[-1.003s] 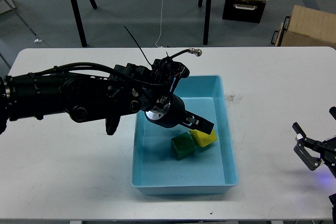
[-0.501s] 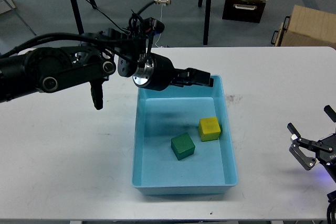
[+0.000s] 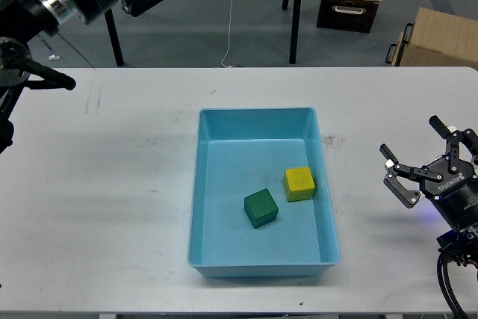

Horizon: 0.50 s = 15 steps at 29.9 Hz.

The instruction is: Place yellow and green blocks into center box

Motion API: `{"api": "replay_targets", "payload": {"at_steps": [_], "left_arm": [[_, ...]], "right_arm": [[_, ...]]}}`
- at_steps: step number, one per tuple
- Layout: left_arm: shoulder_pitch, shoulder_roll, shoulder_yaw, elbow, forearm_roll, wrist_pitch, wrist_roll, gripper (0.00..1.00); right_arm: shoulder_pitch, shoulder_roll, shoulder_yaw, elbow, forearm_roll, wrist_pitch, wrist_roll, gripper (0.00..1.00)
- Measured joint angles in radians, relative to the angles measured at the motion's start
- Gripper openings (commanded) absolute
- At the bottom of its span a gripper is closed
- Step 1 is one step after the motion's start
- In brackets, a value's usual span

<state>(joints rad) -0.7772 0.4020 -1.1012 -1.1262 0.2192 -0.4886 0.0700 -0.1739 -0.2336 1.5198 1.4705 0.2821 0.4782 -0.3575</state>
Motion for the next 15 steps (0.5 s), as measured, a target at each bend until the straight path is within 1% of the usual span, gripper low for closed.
{"api": "replay_targets", "payload": {"at_steps": [2,4,5,7,9,11,15], "left_arm": [[0.117,-0.05,-0.152,-0.047,-0.037,0.0,0.013,1.0],[0.235,-0.125,-0.309,-0.093,-0.048,0.0,0.036,1.0],[0.297,-0.165,-0.382,-0.128,-0.052,0.0,0.049,1.0],[0.424,-0.237,-0.485,-0.218,-0.057,0.0,0.064,1.0],[0.559,-0.308,-0.54,-0.314,-0.06,0.0,0.069,1.0],[0.694,-0.369,-0.561,-0.408,-0.061,0.0,0.067,1.0],[0.895,-0.399,-0.566,-0.521,-0.069,0.0,0.058,1.0]], "right_arm": [[-0.003,-0.001,0.008,0.001,0.0,0.006,0.003,1.0],[-0.011,0.003,0.021,0.002,0.001,0.01,0.012,1.0],[-0.016,0.006,0.024,0.002,0.001,0.01,0.018,1.0],[-0.029,0.014,0.027,0.001,0.002,0.01,0.039,1.0],[-0.043,0.027,0.028,0.0,0.002,0.01,0.059,1.0],[-0.063,0.044,0.031,0.002,0.003,0.011,0.073,1.0],[-0.113,0.078,0.034,0.019,0.005,0.011,0.081,1.0]]}}
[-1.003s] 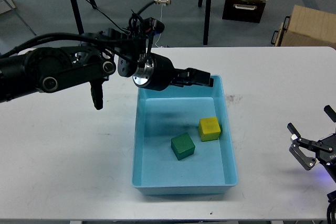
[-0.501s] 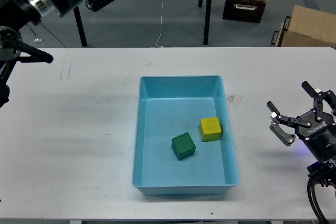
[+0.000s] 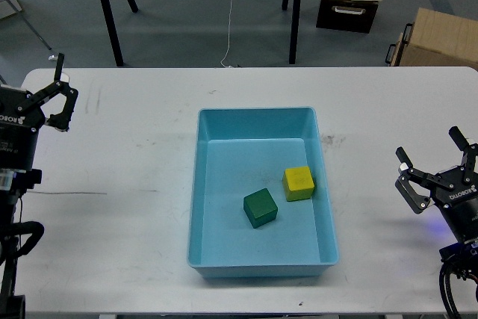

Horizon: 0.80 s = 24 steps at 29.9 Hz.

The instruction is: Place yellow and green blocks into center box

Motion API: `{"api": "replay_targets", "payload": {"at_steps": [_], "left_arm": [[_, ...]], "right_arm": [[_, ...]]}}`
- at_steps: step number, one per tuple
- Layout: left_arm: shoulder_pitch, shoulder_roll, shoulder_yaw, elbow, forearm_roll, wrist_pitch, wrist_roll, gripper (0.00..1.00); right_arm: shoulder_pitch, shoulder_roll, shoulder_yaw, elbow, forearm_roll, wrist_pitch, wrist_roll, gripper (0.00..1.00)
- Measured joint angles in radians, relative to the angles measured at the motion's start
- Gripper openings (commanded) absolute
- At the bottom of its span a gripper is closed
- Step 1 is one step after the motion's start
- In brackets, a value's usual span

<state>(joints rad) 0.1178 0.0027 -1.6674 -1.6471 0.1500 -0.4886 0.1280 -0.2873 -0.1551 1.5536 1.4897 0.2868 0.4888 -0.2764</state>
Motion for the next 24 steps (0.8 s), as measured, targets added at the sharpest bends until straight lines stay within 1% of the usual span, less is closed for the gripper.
{"api": "replay_targets", "payload": {"at_steps": [4,6,9,16,24], "left_arm": [[0.162,-0.002,0.04,-0.054,-0.044,0.0,-0.009,1.0],[0.228,-0.003,0.09,-0.066,-0.079,0.0,-0.031,1.0],[0.284,-0.003,0.131,-0.077,-0.109,0.0,-0.064,1.0],[0.348,-0.003,0.189,-0.083,-0.135,0.0,-0.112,1.0],[0.352,-0.003,0.2,-0.083,-0.139,0.0,-0.118,1.0]], "right_arm": [[-0.067,0.019,0.0,0.05,0.0,0.0,0.0,1.0],[-0.095,0.021,0.001,0.073,0.0,0.0,0.001,1.0],[-0.128,0.022,0.002,0.099,0.0,0.0,0.0,1.0],[-0.166,0.032,-0.001,0.152,0.0,0.0,0.0,1.0],[-0.174,0.034,-0.001,0.157,-0.003,0.0,0.0,1.0]]}}
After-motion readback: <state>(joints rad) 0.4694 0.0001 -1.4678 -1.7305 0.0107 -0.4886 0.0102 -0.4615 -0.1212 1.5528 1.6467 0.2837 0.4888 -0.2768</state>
